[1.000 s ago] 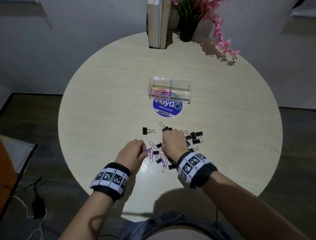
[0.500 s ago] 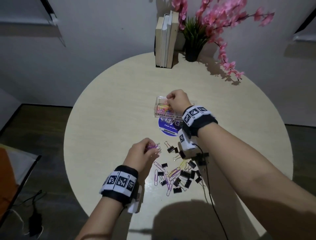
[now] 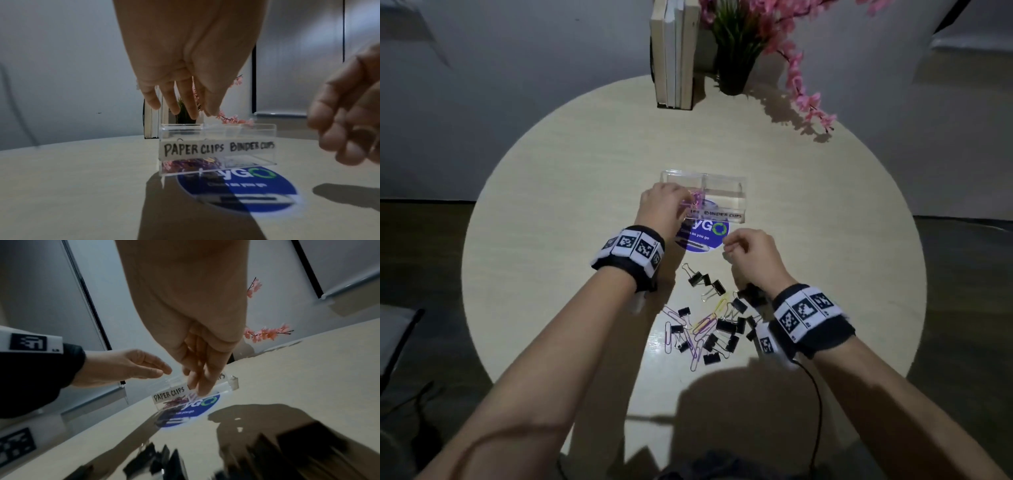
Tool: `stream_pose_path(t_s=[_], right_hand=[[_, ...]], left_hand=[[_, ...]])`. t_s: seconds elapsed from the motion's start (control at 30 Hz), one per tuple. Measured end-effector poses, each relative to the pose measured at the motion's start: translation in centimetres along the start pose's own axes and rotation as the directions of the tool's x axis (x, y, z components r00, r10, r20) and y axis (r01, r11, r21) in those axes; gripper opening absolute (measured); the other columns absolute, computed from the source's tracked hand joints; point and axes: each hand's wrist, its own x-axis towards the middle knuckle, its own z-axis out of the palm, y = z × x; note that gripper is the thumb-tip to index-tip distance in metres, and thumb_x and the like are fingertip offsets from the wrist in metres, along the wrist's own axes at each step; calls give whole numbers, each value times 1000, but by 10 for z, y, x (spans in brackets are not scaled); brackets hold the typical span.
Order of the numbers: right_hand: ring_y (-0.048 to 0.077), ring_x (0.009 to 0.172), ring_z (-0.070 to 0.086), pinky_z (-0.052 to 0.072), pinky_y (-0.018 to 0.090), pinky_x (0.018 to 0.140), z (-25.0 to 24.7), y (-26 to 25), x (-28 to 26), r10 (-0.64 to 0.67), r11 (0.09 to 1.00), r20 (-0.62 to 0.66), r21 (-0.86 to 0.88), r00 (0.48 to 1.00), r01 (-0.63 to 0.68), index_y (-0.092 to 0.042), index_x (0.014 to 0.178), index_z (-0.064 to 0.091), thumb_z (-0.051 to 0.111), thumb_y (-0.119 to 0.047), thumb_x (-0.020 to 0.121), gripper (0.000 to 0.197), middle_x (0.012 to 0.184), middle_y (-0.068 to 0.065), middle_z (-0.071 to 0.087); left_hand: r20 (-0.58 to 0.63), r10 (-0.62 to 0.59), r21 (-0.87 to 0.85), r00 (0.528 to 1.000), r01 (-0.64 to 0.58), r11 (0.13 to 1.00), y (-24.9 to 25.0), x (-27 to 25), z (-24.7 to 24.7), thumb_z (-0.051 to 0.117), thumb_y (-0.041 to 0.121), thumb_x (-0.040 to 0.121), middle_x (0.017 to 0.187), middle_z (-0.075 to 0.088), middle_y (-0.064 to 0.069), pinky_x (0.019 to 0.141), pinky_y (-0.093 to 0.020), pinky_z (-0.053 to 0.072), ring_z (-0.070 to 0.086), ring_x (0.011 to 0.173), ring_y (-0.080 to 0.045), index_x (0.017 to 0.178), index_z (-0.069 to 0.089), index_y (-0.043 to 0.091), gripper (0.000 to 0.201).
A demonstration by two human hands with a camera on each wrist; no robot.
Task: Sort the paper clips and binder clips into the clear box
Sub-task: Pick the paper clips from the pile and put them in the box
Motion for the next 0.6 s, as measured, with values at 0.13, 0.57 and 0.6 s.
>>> stream_pose_path(t_s=[0.13, 0.57, 0.6], right_hand=[[19, 78, 64, 50, 29, 79, 1, 13, -29, -85, 956, 295, -244, 952, 161, -11, 84, 74, 55, 2, 83, 23, 87, 7, 74], [29, 100, 55, 35, 33, 64, 16, 21, -42, -144, 560, 557, -636, 818, 531, -8, 89, 64, 50, 4, 83, 19, 105, 10, 60], [29, 102, 54, 36, 34, 65, 16, 23, -43, -142, 536, 560, -650, 816, 539, -7, 91, 62, 50, 6, 83, 20, 106, 11, 59]], left_hand=[[280, -43, -395, 959, 156, 906, -1, -69, 9, 53, 1, 88, 105, 68, -3, 93, -36, 50, 64, 92, -19, 92, 65, 7, 13], [227, -33, 53, 973, 22, 998, -19, -103, 42, 57, 26, 88, 108, 64, -5, 89, -40, 40, 54, 105, -28, 100, 66, 20, 16], [185, -33, 51, 982, 24, 998, -22, -103, 41, 56, 26, 89, 109, 63, -5, 88, -40, 40, 52, 105, -28, 102, 65, 20, 17]])
